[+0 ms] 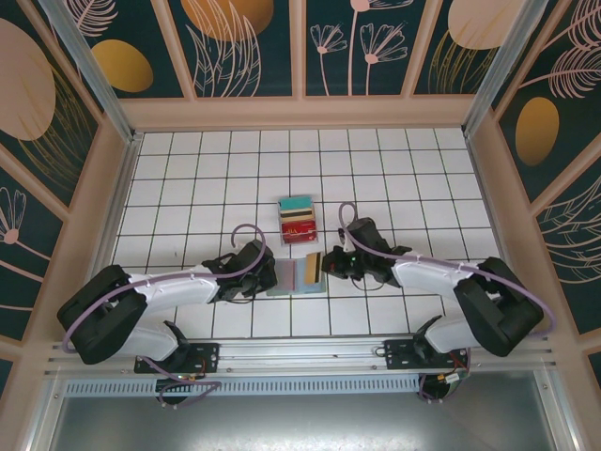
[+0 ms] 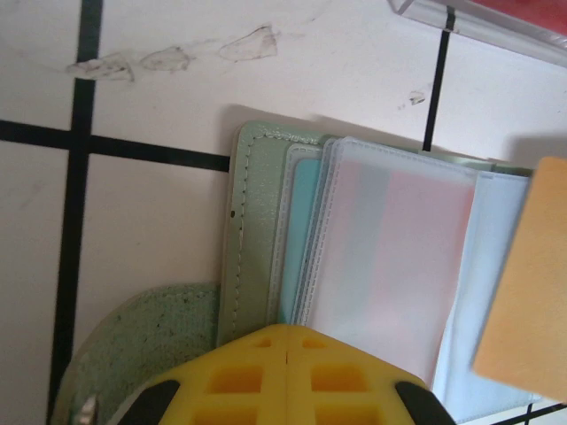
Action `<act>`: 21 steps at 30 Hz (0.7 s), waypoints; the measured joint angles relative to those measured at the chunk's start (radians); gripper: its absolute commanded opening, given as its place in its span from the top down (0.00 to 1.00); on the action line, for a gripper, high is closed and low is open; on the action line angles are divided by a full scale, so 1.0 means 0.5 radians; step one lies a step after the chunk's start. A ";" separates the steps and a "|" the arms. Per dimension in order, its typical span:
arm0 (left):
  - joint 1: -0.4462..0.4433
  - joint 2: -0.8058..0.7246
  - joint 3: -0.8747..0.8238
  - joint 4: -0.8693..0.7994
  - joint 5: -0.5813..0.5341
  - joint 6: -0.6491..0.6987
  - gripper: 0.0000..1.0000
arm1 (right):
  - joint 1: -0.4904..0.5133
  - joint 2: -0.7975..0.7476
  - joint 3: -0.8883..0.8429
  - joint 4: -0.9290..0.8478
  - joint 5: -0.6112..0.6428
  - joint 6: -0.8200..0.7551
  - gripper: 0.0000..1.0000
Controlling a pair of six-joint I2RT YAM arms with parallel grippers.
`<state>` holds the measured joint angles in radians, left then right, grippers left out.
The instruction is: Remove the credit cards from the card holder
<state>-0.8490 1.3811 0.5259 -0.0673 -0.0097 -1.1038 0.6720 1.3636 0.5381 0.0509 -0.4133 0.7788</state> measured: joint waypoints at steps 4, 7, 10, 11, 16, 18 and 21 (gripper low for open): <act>0.000 -0.065 0.043 -0.142 -0.001 0.008 0.94 | -0.050 -0.076 0.135 -0.221 0.019 -0.156 1.00; 0.000 -0.140 0.104 -0.206 -0.006 0.024 0.63 | -0.060 -0.099 0.307 -0.406 0.090 -0.314 1.00; 0.000 -0.241 0.178 -0.247 -0.039 0.036 0.39 | -0.060 -0.100 0.511 -0.566 0.195 -0.508 1.00; 0.000 -0.283 0.198 -0.256 -0.054 0.037 0.32 | -0.060 -0.099 0.577 -0.608 0.233 -0.578 1.00; 0.000 -0.494 0.221 -0.314 -0.146 0.028 0.01 | -0.057 -0.024 0.868 -0.716 0.414 -0.989 1.00; 0.000 -0.577 0.225 -0.362 -0.206 0.027 0.02 | -0.044 0.044 0.962 -0.732 0.500 -1.190 1.00; 0.006 -0.651 0.268 -0.449 -0.300 0.037 0.02 | 0.000 0.156 1.074 -0.749 0.638 -1.492 1.00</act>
<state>-0.8459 1.0557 0.6598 -0.2920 -0.1596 -1.0851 0.6720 1.4418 1.0752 -0.3237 -0.0944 0.0330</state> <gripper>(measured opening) 0.985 0.050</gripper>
